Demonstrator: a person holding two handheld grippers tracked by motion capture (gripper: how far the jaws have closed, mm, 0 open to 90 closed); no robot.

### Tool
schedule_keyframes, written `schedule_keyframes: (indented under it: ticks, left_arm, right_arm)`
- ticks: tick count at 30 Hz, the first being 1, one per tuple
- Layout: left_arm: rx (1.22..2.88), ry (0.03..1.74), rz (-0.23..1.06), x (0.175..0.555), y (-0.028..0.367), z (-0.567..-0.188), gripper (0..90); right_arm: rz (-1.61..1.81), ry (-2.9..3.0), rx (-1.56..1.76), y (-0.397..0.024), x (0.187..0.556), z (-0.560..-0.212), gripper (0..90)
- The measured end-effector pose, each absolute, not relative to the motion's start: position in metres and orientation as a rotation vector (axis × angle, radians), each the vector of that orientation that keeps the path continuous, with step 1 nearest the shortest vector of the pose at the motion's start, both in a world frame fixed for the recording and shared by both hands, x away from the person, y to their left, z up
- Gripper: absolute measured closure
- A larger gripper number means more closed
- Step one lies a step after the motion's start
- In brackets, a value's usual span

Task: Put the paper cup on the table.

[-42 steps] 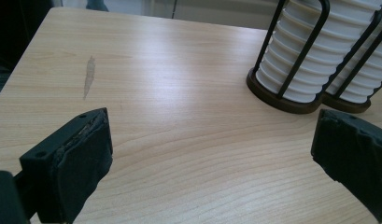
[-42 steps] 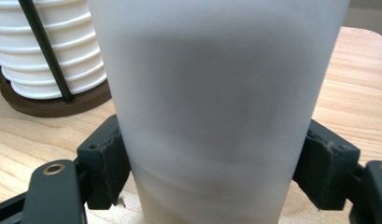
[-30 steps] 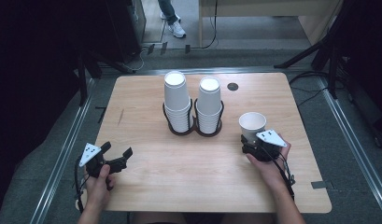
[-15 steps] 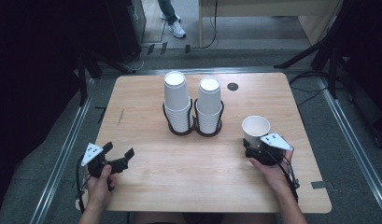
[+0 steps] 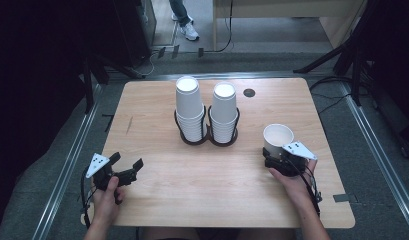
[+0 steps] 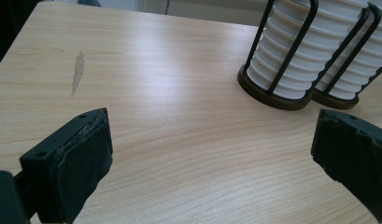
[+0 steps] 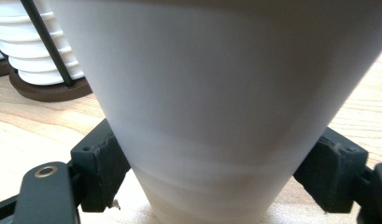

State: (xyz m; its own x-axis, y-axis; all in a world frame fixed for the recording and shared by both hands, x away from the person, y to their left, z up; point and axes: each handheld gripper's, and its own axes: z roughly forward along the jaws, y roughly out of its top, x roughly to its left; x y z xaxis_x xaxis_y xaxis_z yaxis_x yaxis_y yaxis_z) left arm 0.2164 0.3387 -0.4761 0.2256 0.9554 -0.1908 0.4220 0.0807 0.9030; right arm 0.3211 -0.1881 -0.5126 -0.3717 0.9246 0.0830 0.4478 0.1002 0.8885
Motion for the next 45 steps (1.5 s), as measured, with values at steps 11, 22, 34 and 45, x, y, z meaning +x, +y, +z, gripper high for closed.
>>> schedule_keyframes:
  ticks: [11,22,34,45]
  left_arm:
    - [1.502,1.357,0.684,0.216,0.339,-0.476,0.0]
    - [1.508,1.362,0.681,0.216,0.338,-0.478,0.0]
    - [1.496,1.387,0.716,0.211,0.341,-0.476,0.0]
    - [1.473,1.457,0.751,0.198,0.358,-0.478,0.0]
  right_arm:
    - [1.289,1.869,1.364,-0.196,0.32,-0.508,7.4]
    - [1.315,1.881,1.345,-0.214,0.31,-0.502,0.0]
    - [1.329,1.885,1.314,-0.24,0.294,-0.497,0.0]
    - [1.332,1.868,1.31,-0.276,0.275,-0.494,0.0]
